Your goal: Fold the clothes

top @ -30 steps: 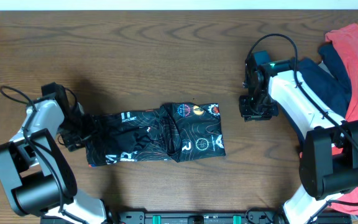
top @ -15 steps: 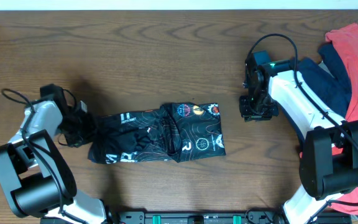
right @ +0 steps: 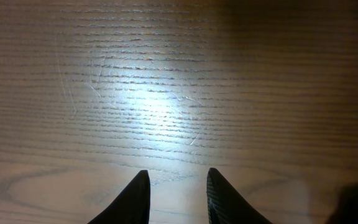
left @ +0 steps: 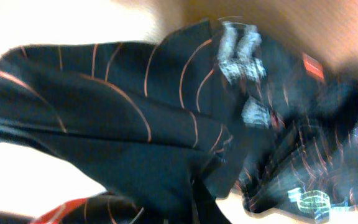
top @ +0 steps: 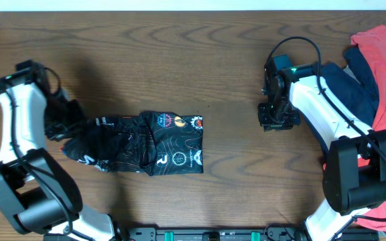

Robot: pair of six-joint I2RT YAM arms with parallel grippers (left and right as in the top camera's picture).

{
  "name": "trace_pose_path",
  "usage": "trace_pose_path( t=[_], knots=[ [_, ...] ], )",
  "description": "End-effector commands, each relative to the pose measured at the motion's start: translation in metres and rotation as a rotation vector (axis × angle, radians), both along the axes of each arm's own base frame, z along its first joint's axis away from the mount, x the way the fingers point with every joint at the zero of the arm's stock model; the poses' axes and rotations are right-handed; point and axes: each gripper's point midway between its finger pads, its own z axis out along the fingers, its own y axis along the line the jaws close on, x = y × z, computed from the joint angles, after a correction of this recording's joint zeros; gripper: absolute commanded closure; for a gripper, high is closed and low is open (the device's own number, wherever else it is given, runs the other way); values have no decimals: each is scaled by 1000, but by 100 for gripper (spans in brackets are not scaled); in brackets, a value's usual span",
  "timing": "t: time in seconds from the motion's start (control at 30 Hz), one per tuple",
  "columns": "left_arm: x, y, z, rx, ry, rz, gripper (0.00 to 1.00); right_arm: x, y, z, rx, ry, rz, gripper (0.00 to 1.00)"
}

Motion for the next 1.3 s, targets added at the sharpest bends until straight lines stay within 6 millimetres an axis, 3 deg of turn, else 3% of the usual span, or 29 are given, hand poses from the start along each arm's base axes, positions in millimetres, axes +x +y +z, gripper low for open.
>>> trace_pose_path(
  t=[0.0, 0.3, 0.67, 0.93, 1.07, 1.2, 1.27],
  knots=[
    [-1, -45, 11, -47, 14, -112, 94, 4, -1, 6, -1, -22, 10, 70],
    [-16, -147, 12, -28, 74, -351, 94, 2, -1, 6, -2, -15, 10, 70],
    [-17, -200, -5, 51, 18, -382, 94, 0, -1, 6, -4, -7, 12, 70],
    [-15, -220, -5, 29, -16, -376, 94, -2, 4, 6, 23, 4, 36, 67],
    [-21, -201, 5, 96, 19, -377, 94, -7, 32, 9, 163, 14, 149, 67],
    [-15, -177, 29, 197, -1, -360, 94, -4, 43, 8, 167, -9, 178, 68],
    [-10, -175, 41, 200, -35, -353, 94, -3, 48, 8, 168, -18, 174, 68]
  ],
)
